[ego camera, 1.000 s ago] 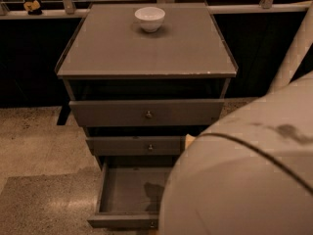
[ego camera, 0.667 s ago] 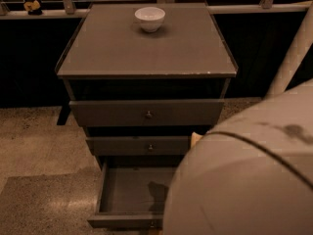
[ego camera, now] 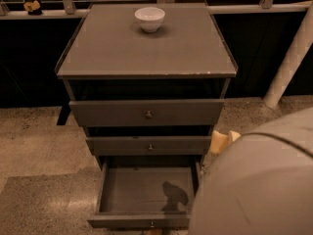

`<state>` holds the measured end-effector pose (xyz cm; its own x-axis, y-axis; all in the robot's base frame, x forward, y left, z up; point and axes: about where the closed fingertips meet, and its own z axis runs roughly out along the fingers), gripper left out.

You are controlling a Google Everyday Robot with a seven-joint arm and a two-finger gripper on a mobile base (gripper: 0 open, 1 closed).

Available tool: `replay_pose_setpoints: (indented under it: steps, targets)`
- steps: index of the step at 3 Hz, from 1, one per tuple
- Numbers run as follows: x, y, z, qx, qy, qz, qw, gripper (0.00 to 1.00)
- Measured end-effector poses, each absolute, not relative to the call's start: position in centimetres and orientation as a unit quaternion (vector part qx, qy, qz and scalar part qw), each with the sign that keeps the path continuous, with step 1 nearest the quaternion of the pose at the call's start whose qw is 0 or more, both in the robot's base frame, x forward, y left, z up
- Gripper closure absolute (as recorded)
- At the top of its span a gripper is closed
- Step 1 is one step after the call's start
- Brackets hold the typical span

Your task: Pick sponge from bottom drawer and place on counter

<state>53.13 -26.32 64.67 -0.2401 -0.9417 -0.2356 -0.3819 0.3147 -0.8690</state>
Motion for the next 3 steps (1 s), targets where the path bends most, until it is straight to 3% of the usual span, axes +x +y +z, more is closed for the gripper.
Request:
replay_pose_setpoints:
  steps: [3]
  targets:
    - [56.8,-31.4,74.1,-0.44,0.642,-0.459,0.428,0.97]
